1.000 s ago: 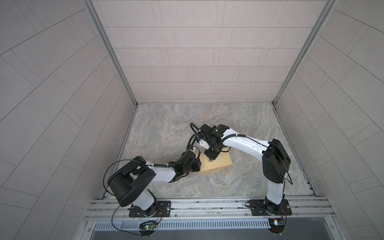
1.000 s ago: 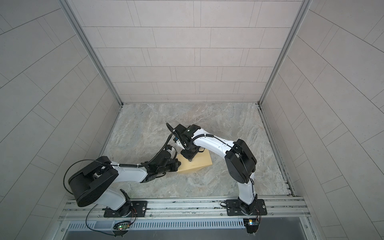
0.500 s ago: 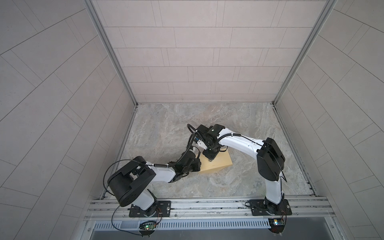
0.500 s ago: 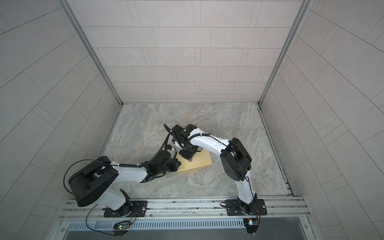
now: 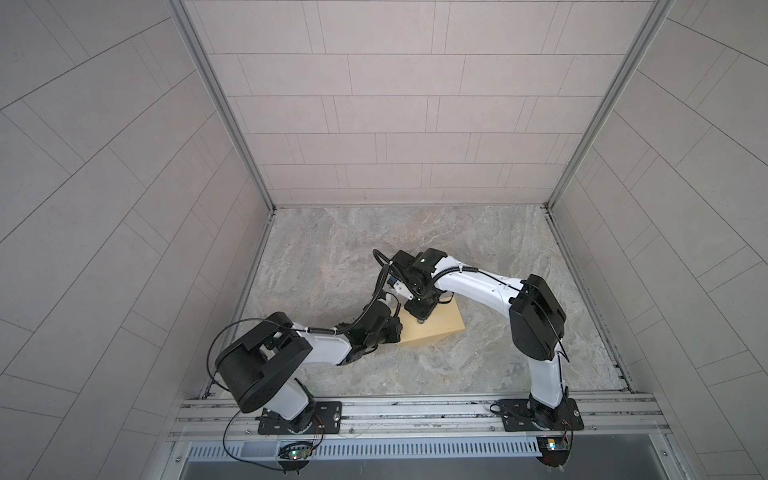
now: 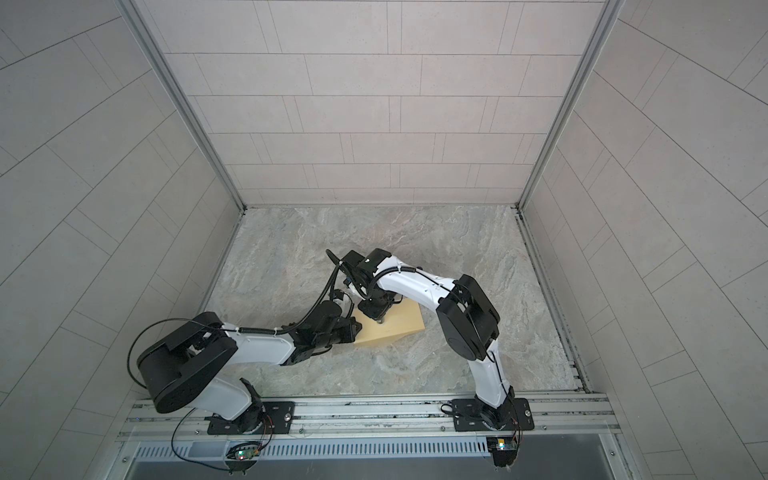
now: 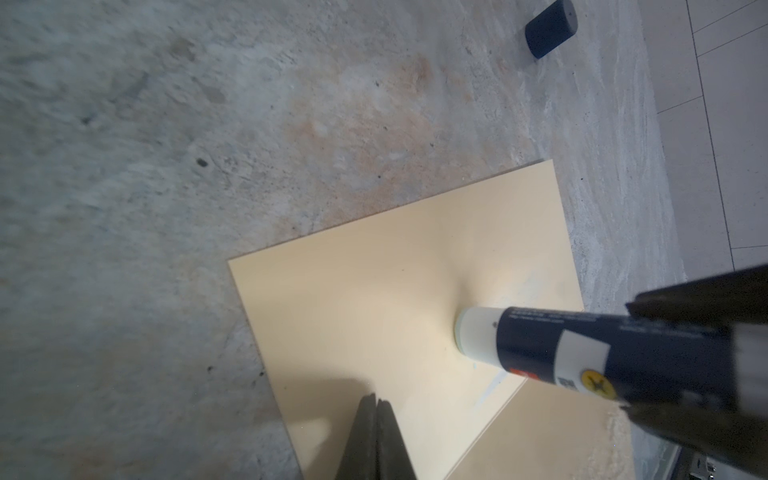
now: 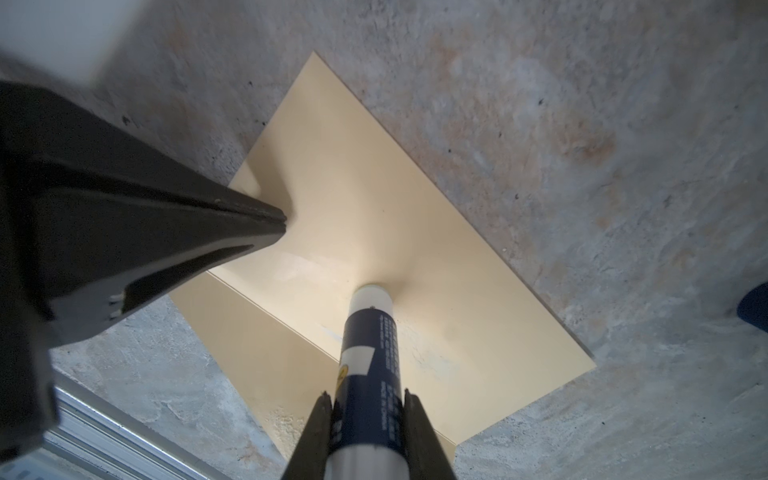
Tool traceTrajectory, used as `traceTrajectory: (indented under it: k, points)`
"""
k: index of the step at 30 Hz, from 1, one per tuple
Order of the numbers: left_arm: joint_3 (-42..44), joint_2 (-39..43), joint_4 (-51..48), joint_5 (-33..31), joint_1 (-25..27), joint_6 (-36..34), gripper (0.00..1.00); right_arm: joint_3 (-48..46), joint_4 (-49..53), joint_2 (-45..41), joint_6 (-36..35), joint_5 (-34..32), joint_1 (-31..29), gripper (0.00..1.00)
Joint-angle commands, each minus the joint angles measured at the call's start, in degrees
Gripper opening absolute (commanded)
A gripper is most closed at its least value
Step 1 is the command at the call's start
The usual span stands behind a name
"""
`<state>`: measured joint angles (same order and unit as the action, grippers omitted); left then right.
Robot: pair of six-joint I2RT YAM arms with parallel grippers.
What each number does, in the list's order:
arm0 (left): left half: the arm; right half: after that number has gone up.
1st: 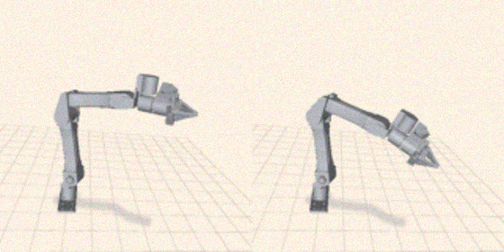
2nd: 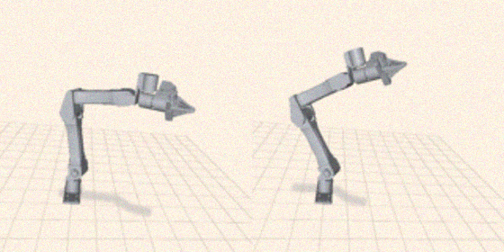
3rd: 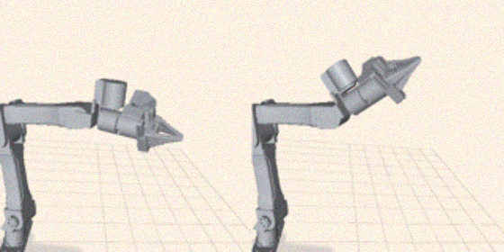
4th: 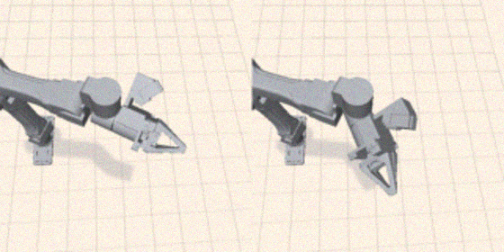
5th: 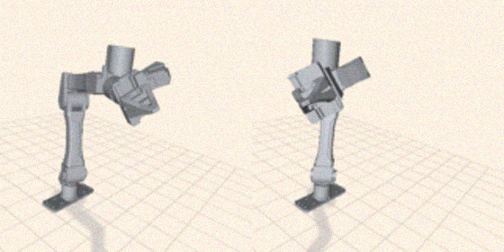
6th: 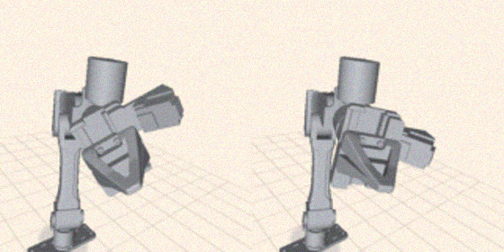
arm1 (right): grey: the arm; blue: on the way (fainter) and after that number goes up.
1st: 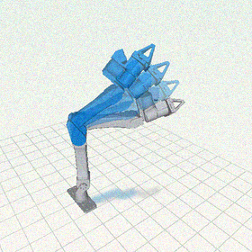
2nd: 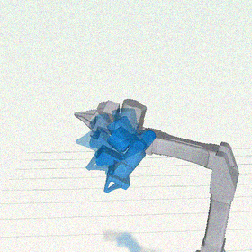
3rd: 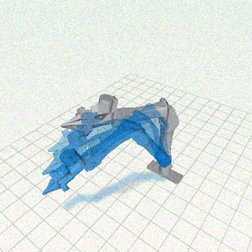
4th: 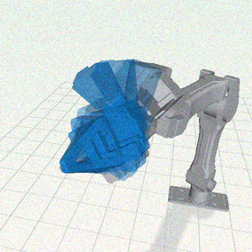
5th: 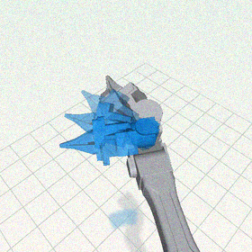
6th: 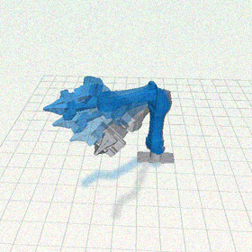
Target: Place the letter into the envelope and seal it
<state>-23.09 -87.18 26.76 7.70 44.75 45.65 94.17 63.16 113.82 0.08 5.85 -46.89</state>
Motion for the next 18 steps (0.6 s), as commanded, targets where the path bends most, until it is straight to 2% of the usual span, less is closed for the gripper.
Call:
traceTrajectory:
  k: [1,18]
  points:
    - [0.86,-0.77,0.55,-0.17,-0.29,0.15,0.0,0.39,2.99,1.67,0.11,-2.09,-0.14,0.0]
    - [0.24,-1.18,-1.35,-0.65,-0.28,-0.53,0.0,-1.11,4.0,0.8,0.08,-2.45,2.31,0.0]
